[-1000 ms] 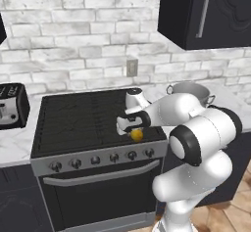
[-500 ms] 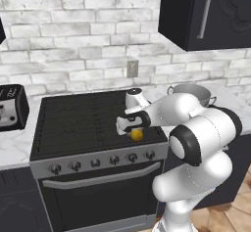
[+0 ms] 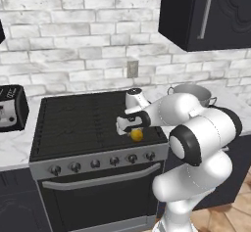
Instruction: Turn on the sink faucet. Then move the lemon from the counter to the sink. Turn off the sink. Move the vegetable from the sink to the pot next to the stove. Finally move the pot to the rear left burner.
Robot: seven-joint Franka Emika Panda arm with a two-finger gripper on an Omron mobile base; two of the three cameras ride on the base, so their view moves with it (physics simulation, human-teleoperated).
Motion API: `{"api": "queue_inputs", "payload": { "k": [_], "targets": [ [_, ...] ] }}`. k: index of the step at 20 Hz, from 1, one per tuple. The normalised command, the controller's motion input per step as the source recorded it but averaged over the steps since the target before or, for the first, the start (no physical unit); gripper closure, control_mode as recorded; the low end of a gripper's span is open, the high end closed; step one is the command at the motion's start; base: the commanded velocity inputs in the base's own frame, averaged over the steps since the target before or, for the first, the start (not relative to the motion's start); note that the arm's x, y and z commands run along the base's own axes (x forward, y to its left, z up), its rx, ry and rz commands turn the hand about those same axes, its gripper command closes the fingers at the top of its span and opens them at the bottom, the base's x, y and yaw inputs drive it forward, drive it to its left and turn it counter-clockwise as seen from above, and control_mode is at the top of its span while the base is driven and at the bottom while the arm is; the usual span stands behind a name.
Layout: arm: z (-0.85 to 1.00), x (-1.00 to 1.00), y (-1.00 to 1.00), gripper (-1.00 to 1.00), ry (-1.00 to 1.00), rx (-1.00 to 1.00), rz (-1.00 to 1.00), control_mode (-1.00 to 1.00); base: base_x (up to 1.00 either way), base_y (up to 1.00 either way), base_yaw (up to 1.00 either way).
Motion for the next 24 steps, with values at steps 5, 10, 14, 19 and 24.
{"api": "queue_inputs", "payload": {
  "k": [5, 10, 14, 19, 24],
  "targets": [
    [0.00, 0.00, 0.00, 1.00, 0.00, 0.00, 0.00, 1.00, 0.29, -0.16, 0.00],
    [0.00, 0.00, 0.00, 1.00, 0.00, 0.00, 0.00, 1.00, 0.45, -0.08, 0.00],
    [0.00, 0.00, 0.00, 1.00, 0.00, 0.00, 0.00, 1.00, 0.42, -0.11, 0.00],
    [0.00, 0.00, 0.00, 1.00, 0.00, 0.00, 0.00, 1.00, 0.34, -0.16, 0.00],
    [0.00, 0.00, 0.00, 1.00, 0.00, 0.00, 0.00, 1.00, 0.22, -0.21, 0.00]
  ]
}}
